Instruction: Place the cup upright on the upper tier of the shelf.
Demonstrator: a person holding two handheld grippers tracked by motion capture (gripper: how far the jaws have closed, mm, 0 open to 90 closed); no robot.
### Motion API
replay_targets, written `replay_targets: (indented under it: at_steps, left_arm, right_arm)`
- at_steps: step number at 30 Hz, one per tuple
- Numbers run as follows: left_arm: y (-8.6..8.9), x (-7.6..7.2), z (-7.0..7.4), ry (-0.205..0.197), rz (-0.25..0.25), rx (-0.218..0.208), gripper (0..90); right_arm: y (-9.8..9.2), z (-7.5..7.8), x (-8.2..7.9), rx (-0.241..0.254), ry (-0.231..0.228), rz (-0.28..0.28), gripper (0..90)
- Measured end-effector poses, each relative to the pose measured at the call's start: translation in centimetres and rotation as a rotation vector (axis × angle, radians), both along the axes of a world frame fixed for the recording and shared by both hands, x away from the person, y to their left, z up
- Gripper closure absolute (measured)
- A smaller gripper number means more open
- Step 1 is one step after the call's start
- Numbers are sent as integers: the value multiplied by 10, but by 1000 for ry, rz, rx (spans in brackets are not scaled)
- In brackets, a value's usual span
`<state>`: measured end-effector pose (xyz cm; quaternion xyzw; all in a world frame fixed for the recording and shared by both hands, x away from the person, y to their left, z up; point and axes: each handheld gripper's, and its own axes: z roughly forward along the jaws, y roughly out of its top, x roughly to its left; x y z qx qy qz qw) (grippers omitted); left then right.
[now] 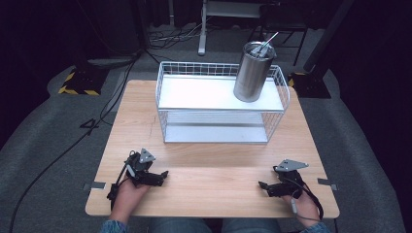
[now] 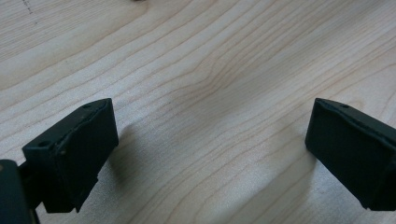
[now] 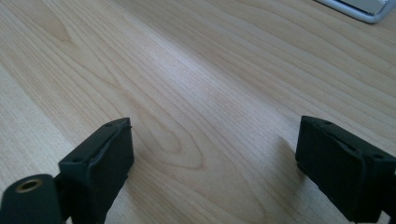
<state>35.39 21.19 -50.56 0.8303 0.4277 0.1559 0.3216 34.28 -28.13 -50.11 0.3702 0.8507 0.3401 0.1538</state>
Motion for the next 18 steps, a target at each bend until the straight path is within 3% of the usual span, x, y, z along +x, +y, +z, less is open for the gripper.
replay_targets:
  at_steps: [3,18]
  left_arm:
    - [0,0,0,-1,1,-1,30]
    - [0,0,0,0,1,0,30]
  right_arm:
    - [-2,-5,0,27,-27,-2,52]
    - [-3,-6,-1,21,-21,-45,10]
